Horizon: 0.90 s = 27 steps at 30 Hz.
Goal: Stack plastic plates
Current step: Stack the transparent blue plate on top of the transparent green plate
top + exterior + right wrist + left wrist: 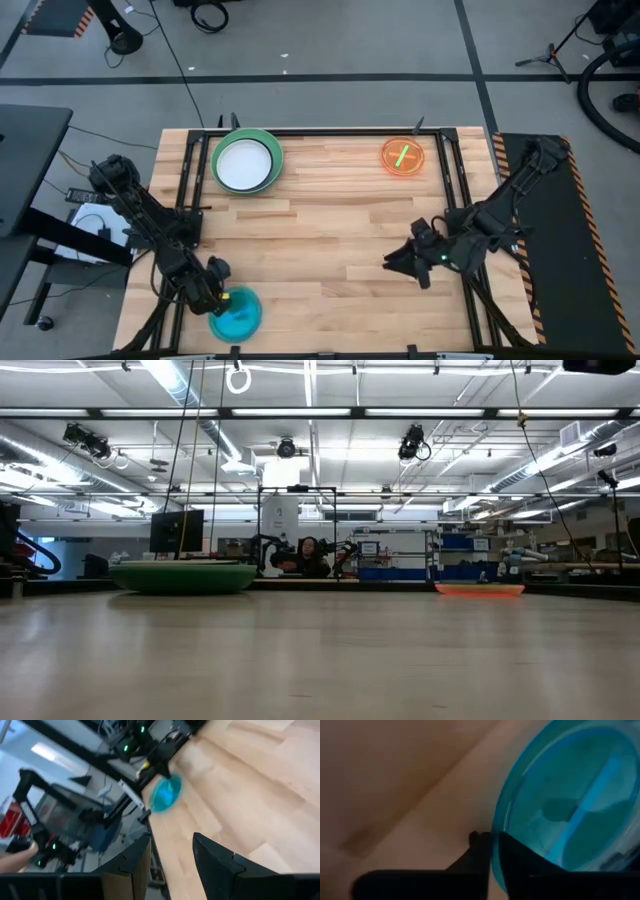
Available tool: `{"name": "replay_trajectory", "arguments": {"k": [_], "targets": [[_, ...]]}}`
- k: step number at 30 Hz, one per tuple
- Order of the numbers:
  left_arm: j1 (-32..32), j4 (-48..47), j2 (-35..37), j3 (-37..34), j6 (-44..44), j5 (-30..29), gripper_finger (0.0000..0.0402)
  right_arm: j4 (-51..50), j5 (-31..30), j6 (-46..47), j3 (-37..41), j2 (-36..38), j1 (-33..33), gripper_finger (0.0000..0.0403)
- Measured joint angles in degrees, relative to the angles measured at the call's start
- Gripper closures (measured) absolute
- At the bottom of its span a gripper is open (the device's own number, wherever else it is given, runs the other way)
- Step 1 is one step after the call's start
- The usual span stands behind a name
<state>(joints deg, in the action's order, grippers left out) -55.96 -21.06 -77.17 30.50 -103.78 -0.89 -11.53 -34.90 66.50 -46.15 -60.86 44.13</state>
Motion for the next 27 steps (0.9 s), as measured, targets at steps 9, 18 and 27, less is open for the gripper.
{"name": "replay_trajectory", "arguments": {"k": [9,18,27], "targets": [[0.5,-0.8,0.7,0.5,0.9,-0.3,0.0395,4.1,-1.6,-0.5,0.0,0.0,-1.3,0.0247],[11.0,-1.9,5.3,7.4,0.3,-21.0,0.0399,5.2,-1.6,-1.5,0.0,0.0,5.2,0.0247],[35.9,7.5,0.4,17.7,13.5,-31.8,0.0398,2.7,-2.8,-1.7,0.0,-5.3,13.8,0.0247]]}}
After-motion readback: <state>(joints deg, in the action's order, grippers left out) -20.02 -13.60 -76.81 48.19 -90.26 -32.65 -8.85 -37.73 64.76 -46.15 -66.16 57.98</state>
